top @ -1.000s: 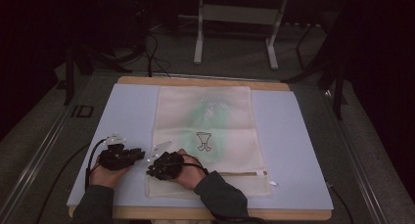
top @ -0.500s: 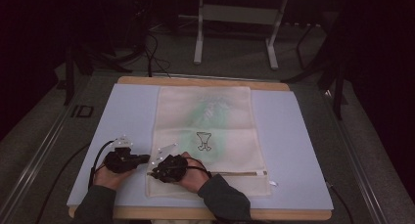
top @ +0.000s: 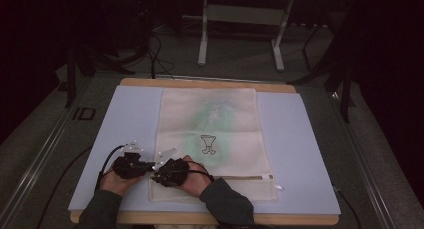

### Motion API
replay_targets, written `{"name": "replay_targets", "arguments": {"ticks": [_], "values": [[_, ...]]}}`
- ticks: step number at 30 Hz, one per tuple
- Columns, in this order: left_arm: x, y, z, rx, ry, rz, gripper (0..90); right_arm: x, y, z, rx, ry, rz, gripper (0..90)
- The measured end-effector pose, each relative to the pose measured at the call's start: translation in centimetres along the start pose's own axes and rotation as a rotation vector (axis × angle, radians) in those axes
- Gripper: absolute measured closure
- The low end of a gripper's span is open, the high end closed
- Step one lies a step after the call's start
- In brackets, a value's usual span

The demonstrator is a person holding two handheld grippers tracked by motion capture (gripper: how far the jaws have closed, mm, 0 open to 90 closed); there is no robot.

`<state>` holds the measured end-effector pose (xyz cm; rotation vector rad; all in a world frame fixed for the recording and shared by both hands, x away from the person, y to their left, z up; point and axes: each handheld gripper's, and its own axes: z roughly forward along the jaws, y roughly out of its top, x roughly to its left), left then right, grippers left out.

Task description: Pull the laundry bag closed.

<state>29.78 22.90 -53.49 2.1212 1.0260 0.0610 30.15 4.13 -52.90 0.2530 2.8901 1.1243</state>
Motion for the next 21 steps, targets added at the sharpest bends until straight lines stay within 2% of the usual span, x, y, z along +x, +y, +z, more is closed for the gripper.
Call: {"name": "replay_targets", "arguments": {"ticks": [4,9,11,15,21], "values": [[-0.17,-0.03,-0.13,0.020,-0.002,-0.003,89.8,-0.05,-0.10,-0.05,0.002,0.003,-0.002,81.5],[-0.67,0.17,-0.14,0.048,0.028,0.033,90.0,0.03,-0.13,-0.10,0.008,-0.001,-0.011,81.7],[-0.58,0.18,-0.13,0.049,0.020,0.031,90.0,0.04,-0.15,-0.18,0.013,-0.002,-0.013,81.9],[-0.78,0.33,-0.11,0.063,0.035,0.057,90.0,-0.07,-0.27,-0.45,0.024,0.000,-0.020,82.0],[-0.81,0.34,-0.10,0.064,0.036,0.065,90.0,-0.06,-0.36,-0.65,0.032,-0.005,-0.032,82.1]]}}
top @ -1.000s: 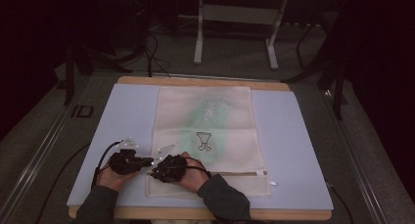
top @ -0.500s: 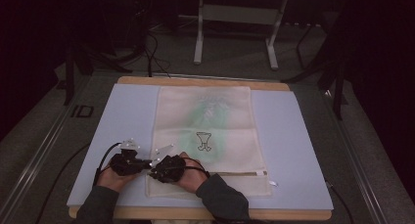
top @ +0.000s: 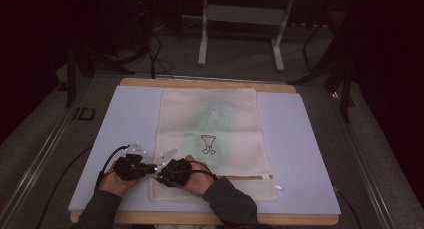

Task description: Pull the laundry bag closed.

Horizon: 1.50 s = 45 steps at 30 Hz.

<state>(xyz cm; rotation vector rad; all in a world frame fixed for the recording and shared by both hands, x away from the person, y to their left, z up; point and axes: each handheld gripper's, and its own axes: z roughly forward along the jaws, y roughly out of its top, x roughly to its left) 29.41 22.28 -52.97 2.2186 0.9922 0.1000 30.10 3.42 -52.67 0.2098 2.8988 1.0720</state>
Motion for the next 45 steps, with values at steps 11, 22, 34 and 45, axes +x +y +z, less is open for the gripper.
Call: {"name": "replay_targets", "arguments": {"ticks": [11,22,34,45], "values": [[0.1,0.0,0.0,-0.001,-0.004,0.002,90.0,0.1,-0.3,-0.6,0.024,-0.015,-0.012,82.1],[0.1,0.0,0.0,-0.002,-0.006,0.001,90.0,0.2,-0.8,-1.4,0.045,-0.027,-0.024,82.1],[0.1,-0.1,0.0,-0.005,-0.005,0.001,90.0,0.0,-1.7,-2.4,0.063,-0.035,-0.027,82.0],[0.1,-0.1,0.0,-0.007,-0.007,0.000,90.0,-0.1,-2.5,-3.4,0.087,-0.043,-0.031,82.0]]}}
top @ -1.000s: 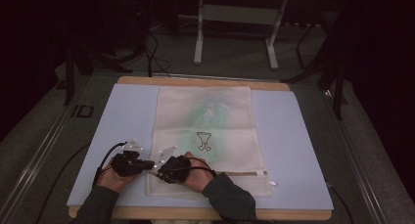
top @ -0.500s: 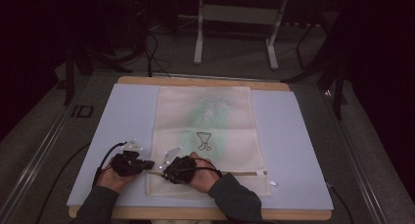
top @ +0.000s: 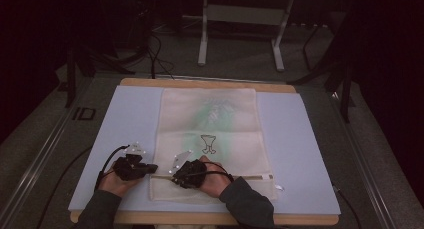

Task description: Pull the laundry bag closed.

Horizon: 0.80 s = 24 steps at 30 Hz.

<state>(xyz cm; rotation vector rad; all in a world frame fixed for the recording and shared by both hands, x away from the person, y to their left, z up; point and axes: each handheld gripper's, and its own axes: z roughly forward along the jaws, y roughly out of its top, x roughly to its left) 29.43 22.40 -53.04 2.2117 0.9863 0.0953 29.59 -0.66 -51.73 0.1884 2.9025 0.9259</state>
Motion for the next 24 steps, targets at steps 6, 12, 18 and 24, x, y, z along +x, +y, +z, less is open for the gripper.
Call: {"name": "replay_targets", "arguments": {"ticks": [6,12,18,24], "values": [[0.0,0.0,0.0,0.001,0.000,0.000,90.0,-0.1,-0.5,-0.5,0.007,-0.005,0.001,82.0],[0.0,0.0,0.0,0.000,0.000,-0.001,90.0,-0.2,-1.1,-1.0,0.020,-0.008,0.003,82.0],[0.0,0.0,0.0,0.000,0.000,-0.001,90.0,-0.4,-1.7,-1.5,0.031,-0.011,0.007,82.0],[0.0,0.0,0.0,-0.001,-0.002,-0.004,90.0,-0.5,-2.3,-2.0,0.032,-0.009,0.017,82.0]]}}
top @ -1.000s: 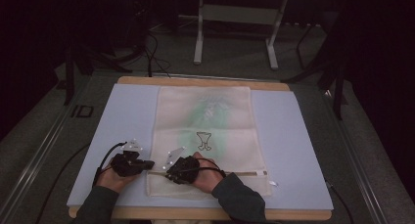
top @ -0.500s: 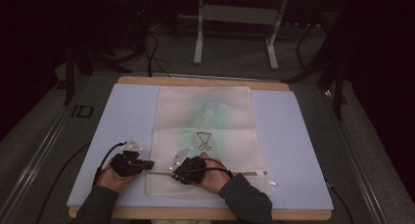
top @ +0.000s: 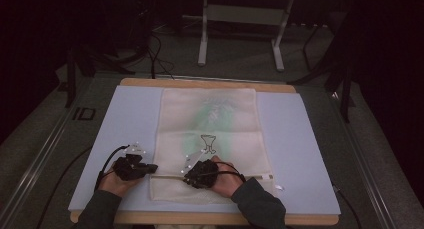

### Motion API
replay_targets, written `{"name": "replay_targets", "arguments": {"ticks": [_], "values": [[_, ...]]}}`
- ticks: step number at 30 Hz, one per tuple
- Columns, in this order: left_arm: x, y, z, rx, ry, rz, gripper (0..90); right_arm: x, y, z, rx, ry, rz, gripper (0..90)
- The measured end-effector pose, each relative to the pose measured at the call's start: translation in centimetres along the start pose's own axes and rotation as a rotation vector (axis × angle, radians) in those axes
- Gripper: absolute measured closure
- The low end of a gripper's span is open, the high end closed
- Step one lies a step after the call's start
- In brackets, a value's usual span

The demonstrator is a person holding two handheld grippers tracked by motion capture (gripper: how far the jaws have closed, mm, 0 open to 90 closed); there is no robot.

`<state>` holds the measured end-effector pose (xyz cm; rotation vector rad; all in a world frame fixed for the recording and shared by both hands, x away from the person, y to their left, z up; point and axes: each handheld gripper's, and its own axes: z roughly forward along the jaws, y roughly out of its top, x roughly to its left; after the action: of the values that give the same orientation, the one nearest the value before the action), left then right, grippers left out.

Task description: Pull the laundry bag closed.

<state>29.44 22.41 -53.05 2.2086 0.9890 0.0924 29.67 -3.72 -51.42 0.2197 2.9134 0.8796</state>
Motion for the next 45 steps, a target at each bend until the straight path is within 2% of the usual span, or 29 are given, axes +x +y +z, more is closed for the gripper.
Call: {"name": "replay_targets", "arguments": {"ticks": [10,45], "values": [[0.0,0.0,0.0,0.000,0.000,0.000,90.0,-0.1,-0.6,-0.6,0.018,-0.012,-0.012,82.0],[0.0,0.0,0.0,0.000,0.000,-0.001,90.0,-0.8,-3.8,-3.2,0.043,-0.038,0.018,82.0]]}}
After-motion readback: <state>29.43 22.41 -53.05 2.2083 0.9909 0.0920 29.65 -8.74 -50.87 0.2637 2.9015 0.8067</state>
